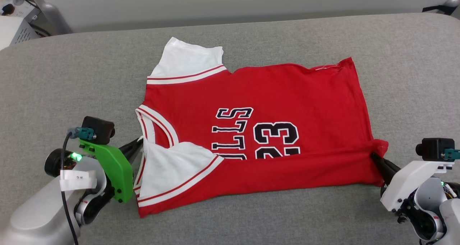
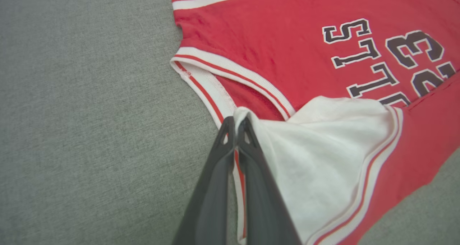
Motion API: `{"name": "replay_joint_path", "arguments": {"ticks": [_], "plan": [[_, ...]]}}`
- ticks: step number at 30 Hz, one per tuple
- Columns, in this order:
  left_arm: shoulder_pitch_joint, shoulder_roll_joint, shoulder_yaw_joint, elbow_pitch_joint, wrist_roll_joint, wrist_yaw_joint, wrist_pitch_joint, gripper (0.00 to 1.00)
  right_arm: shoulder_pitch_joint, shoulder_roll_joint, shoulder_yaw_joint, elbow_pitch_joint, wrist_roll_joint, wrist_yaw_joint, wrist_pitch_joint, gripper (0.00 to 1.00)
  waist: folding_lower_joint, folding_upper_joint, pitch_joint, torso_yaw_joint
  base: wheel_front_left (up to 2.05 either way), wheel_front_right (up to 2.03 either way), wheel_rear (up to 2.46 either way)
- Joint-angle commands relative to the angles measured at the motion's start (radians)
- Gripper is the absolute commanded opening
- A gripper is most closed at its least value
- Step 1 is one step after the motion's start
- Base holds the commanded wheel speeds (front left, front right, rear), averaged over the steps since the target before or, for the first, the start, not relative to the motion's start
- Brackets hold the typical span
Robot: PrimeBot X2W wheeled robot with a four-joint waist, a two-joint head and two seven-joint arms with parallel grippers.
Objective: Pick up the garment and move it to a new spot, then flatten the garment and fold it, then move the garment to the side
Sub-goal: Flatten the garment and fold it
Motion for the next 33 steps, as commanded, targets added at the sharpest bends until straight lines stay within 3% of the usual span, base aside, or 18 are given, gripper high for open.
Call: {"name": "replay_joint_path", "arguments": {"ticks": [1,2,3,4,11,17,24,27,33], "plan": [[-0.023,-0.014,-0.003,0.016,0.009,-0.007,-0.01,0.0,-0.02,0.003,0.0,0.01,-0.011,-0.001,-0.002,0.0,0.0,0.0,0.001,0.001,0.0,0.0,0.0],[-0.028,-0.021,-0.006,0.031,0.016,-0.008,-0.018,0.29,-0.023,0.006,-0.002,0.019,-0.016,-0.001,-0.002,0.08,0.0,0.0,0.001,0.003,0.0,0.0,0.0],[-0.032,-0.028,-0.007,0.044,0.024,-0.005,-0.029,1.0,-0.026,0.008,-0.004,0.025,-0.021,-0.001,-0.004,0.74,0.0,0.0,0.001,0.004,0.0,0.0,0.0],[-0.035,-0.036,-0.008,0.063,0.031,-0.001,-0.039,1.0,-0.029,0.011,-0.008,0.034,-0.03,-0.001,-0.009,1.0,0.0,0.0,-0.001,0.005,0.0,0.0,0.0],[-0.025,-0.088,0.006,0.125,0.019,0.001,-0.112,1.0,-0.034,0.001,0.005,0.026,-0.093,-0.001,-0.022,1.0,0.0,0.0,-0.034,0.02,0.0,0.0,0.0],[0.022,-0.106,0.081,0.093,-0.044,0.041,-0.212,1.0,0.003,-0.018,0.007,-0.045,-0.171,-0.001,0.008,1.0,0.0,0.0,-0.074,0.042,0.0,0.0,0.0],[0.154,-0.088,0.151,-0.044,-0.079,0.152,-0.293,1.0,0.099,-0.003,-0.038,-0.168,-0.269,-0.001,0.128,1.0,0.0,0.0,-0.104,0.056,0.0,0.0,0.0],[0.237,-0.069,0.164,-0.132,-0.094,0.221,-0.297,1.0,0.145,0.025,-0.074,-0.234,-0.299,-0.001,0.187,1.0,0.0,0.0,-0.109,0.056,0.0,0.0,0.0],[0.351,-0.018,0.119,-0.284,-0.153,0.298,-0.152,1.0,0.217,0.089,-0.143,-0.368,-0.366,-0.001,0.278,1.0,0.0,0.0,-0.1,0.061,0.0,0.0,0.0]]}}
